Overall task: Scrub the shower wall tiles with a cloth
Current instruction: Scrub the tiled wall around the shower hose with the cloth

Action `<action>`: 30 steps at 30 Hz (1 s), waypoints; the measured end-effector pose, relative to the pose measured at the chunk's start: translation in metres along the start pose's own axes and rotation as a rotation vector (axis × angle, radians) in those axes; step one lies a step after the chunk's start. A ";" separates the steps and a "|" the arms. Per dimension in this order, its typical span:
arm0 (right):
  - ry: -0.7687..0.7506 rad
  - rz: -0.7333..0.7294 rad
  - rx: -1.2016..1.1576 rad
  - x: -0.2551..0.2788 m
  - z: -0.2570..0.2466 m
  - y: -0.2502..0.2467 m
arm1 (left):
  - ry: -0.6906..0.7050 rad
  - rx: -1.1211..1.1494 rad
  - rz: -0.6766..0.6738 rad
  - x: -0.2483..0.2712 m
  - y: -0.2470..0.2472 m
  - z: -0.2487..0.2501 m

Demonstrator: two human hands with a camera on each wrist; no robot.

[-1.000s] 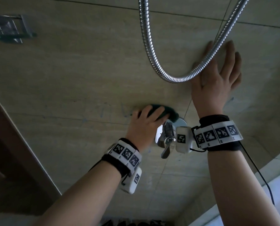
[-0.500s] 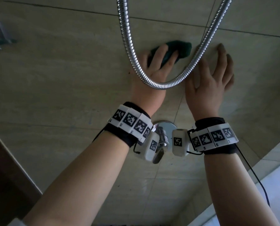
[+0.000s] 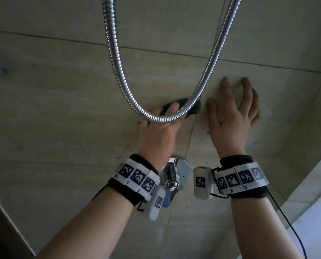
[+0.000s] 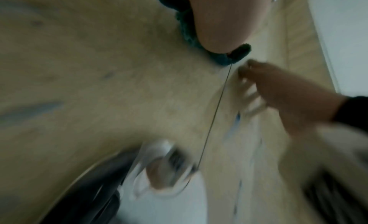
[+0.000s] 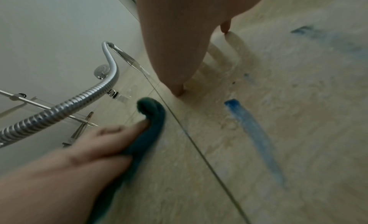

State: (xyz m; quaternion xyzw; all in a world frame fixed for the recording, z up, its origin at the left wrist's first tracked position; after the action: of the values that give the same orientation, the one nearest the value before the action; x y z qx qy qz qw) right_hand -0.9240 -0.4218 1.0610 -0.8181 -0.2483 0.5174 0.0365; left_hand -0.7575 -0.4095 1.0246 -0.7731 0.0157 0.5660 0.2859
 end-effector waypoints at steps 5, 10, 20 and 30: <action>-0.007 -0.012 -0.006 -0.002 0.003 -0.002 | -0.053 -0.153 0.065 -0.061 -0.012 -0.004; -0.014 0.020 -0.015 -0.002 0.007 0.000 | -0.018 -0.034 0.112 -0.038 0.009 0.015; 0.040 -0.052 -0.026 -0.004 0.028 -0.011 | 0.105 -0.012 -0.152 0.044 0.037 0.048; -0.009 -0.044 -0.016 -0.019 0.039 -0.021 | -0.147 0.094 0.112 -0.068 -0.001 0.034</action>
State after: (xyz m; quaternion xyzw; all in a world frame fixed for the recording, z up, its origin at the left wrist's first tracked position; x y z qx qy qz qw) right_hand -0.9715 -0.4198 1.0650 -0.8104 -0.2706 0.5181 0.0402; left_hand -0.8111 -0.4130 1.0780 -0.7132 0.0641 0.6349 0.2901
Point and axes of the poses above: each hand's wrist, its own x-axis away from the middle knuckle, its own y-axis out of the palm, z = x × y, the point moved 1 cm from there along -x, towards the middle knuckle, and after that the axes turned 9 degrees about y, right-handed, at the moved point
